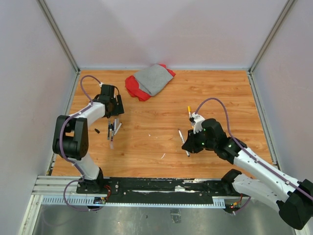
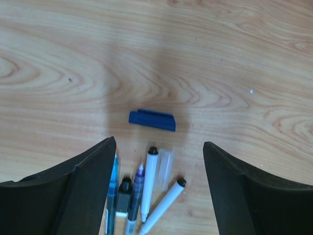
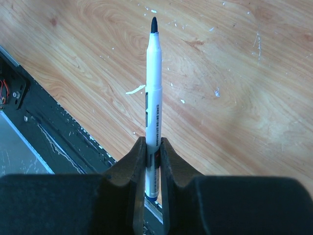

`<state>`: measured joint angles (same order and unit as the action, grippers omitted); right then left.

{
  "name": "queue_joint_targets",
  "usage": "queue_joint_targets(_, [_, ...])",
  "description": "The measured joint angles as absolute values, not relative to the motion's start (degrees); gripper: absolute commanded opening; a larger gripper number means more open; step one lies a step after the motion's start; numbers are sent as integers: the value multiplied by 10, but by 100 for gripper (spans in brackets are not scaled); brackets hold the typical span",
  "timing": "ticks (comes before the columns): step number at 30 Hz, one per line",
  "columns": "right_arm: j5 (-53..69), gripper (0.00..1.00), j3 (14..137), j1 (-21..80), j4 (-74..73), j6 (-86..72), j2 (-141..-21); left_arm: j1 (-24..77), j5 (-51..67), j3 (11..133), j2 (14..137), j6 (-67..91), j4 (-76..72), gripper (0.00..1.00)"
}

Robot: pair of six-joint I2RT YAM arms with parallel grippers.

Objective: Insert the pens into the pen caps
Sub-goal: Pick up the pen cap from the center of the board.

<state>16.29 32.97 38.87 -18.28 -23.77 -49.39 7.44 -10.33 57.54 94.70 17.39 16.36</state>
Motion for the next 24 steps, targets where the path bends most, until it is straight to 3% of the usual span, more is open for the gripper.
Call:
queue_joint_targets(10, [179, 1, 319, 389, -182, -240, -503, 60, -90, 611, 1011, 137, 164, 76])
queue_joint_targets(17, [180, 1, 319, 389, -182, -241, -515, 49, -77, 618, 1032, 126, 164, 65])
queue_joint_targets(24, [180, 1, 319, 389, -182, -244, -518, 45, -74, 622, 1036, 117, 161, 47])
